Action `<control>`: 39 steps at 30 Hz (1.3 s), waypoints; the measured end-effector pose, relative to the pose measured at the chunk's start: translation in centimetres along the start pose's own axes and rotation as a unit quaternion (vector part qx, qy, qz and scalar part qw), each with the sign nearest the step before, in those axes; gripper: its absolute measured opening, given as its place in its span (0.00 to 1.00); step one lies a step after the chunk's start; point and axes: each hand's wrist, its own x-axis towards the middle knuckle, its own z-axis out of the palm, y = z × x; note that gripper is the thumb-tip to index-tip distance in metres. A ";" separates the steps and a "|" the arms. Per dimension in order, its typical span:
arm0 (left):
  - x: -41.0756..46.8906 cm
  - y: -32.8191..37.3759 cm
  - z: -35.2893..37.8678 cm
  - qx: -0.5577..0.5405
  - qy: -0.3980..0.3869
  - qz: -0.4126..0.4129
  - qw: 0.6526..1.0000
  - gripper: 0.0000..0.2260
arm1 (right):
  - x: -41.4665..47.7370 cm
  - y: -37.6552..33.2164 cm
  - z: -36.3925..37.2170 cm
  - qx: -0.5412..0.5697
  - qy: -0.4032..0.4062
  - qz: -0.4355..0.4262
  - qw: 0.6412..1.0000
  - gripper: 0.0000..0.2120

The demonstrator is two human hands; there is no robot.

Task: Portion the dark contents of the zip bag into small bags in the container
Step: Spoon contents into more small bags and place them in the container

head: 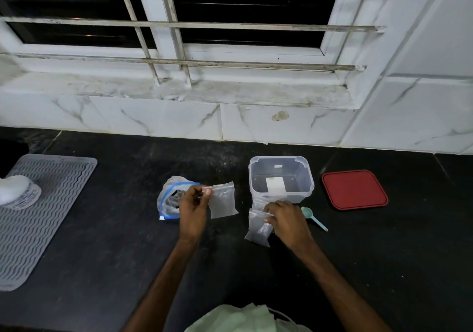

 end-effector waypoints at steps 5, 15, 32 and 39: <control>-0.4 0.1 0.8 -0.015 0.001 -0.003 1.000 0.06 | -0.3 -0.1 0.0 0.033 0.026 -0.004 0.999 0.08; -0.6 -0.1 1.0 -0.039 -0.008 -0.006 0.999 0.05 | -0.5 -0.5 0.1 0.153 0.024 -0.015 0.988 0.03; -1.1 -4.7 1.7 0.178 -0.164 0.014 0.970 0.15 | -0.2 0.6 0.3 0.192 0.018 -0.031 0.981 0.02; -0.8 -5.2 4.5 0.223 -0.192 0.063 0.954 0.08 | 0.2 0.8 0.3 0.195 0.027 -0.028 0.980 0.03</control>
